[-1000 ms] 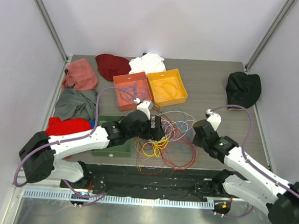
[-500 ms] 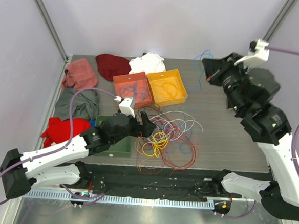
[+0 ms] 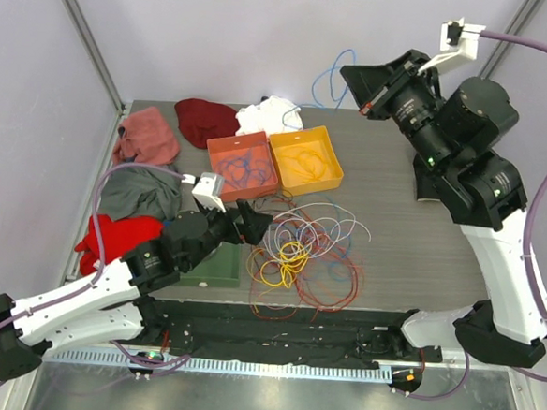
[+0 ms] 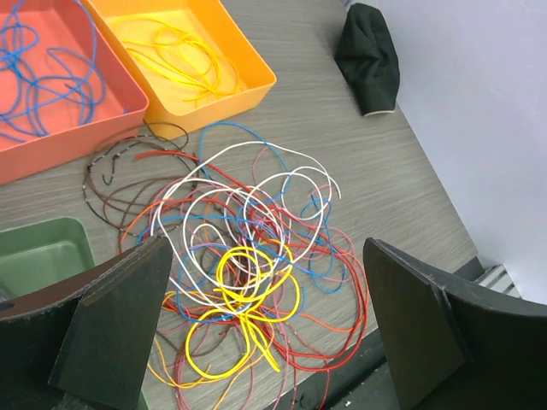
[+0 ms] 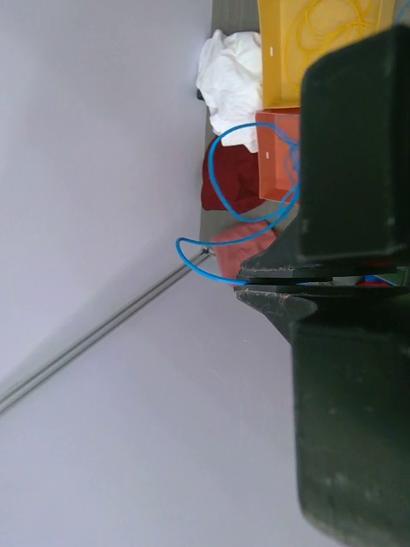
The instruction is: Untangle the cables
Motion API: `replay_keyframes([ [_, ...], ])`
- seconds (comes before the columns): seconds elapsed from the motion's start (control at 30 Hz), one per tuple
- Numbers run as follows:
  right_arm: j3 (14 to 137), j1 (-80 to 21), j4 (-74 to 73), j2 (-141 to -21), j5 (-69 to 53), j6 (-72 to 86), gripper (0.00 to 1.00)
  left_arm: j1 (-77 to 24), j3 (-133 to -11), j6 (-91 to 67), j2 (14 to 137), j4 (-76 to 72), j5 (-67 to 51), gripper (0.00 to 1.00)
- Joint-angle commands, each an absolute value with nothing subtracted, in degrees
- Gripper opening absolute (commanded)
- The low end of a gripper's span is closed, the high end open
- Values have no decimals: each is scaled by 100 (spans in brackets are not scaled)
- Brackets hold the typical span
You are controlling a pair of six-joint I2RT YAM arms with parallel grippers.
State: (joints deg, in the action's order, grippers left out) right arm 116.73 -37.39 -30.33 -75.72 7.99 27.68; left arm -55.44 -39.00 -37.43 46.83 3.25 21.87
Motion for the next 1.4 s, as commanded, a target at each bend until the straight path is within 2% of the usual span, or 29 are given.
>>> replay_keyframes([
  [0.0,11384,-3762,-2778,-7883,308,2944,1,-5546,-3920,-3752,4483,507,2706,99],
  [0.2,11241,-3762,-2734,-8734,-254,2786,1,-5546,-3955,-4964,4106,2502,4392,98],
  [0.33,11145,-3762,-2558,-9254,-439,2733,1,-5546,-3666,-5484,3561,3172,4500,98],
  [0.67,11398,-3762,-1873,-10484,-369,2610,1,-5546,-3129,-5634,2347,3401,4719,97],
  [1.07,12672,-3893,-1713,-12110,-800,2830,1,-5546,-3243,-5291,2426,3419,4799,97],
  [1.27,12508,-3929,-1784,-12489,-809,2813,1,-5546,-3226,-5256,2426,3401,4790,97],
  [1.3,12463,-3937,-1810,-12489,-800,2804,5,-5555,-3217,-5256,2426,3393,4790,97],
  [1.33,12437,-3929,-1854,-12524,-730,2786,28,-5546,-3208,-5256,2443,3393,4764,97],
  [1.37,12419,-3955,-2037,-12524,-660,2734,39,-5555,-3208,-5256,2461,3358,4755,97],
])
